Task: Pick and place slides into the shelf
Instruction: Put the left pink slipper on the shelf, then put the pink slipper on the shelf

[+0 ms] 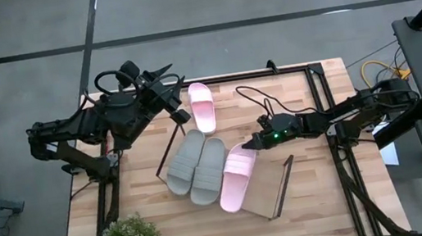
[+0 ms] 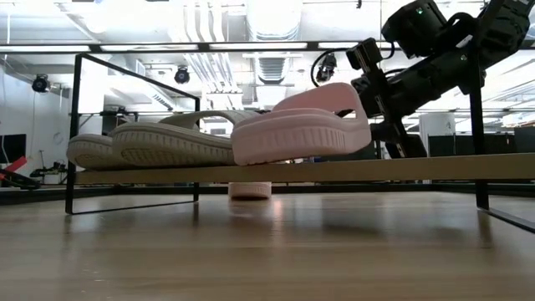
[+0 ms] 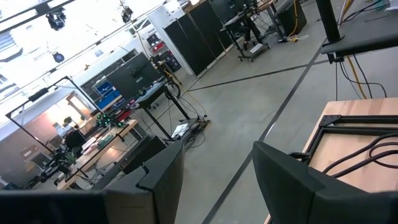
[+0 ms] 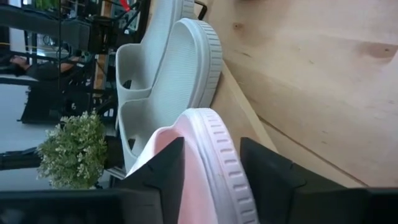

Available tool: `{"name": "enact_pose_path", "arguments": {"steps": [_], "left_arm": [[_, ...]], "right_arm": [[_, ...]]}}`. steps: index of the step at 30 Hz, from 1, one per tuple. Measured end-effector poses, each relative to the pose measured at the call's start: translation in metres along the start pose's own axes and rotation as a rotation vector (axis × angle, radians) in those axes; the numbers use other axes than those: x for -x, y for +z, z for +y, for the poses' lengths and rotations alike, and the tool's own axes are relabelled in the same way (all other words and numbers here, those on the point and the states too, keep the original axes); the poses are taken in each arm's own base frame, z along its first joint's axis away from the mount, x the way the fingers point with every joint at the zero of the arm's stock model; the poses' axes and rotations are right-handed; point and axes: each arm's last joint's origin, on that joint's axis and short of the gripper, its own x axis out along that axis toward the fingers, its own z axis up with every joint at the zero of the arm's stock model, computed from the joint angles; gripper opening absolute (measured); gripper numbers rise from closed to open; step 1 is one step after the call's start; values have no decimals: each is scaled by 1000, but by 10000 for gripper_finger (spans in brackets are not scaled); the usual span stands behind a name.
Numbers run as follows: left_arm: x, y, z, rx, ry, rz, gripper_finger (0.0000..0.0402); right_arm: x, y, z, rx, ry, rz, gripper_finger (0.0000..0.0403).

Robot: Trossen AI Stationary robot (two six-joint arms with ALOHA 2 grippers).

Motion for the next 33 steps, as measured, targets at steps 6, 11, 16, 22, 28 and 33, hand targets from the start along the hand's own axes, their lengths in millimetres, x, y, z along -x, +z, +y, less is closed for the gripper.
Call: {"name": "enact_pose_path", "arguments": {"steps": [6, 11, 16, 22, 28, 33], "left_arm": [[0, 0, 0, 0, 0, 0, 176], [0, 0, 0, 0, 0, 0, 176], [0, 0, 0, 0, -1, 0, 176], [0, 0, 0, 0, -1, -1, 176], [0, 0, 0, -1, -2, -1, 176], [0, 0, 0, -1, -2, -1, 176]], "right_arm": [[0, 0, -1, -7, -13, 6, 173], [0, 0, -2, 45, -29, -11, 192], [-1, 2, 4, 117, -42, -18, 198], [-4, 8, 16, 230, -131, -39, 199], [-3, 13, 23, 309, -235, -56, 199], [-1, 20, 40, 334, -189, -102, 199]]}}
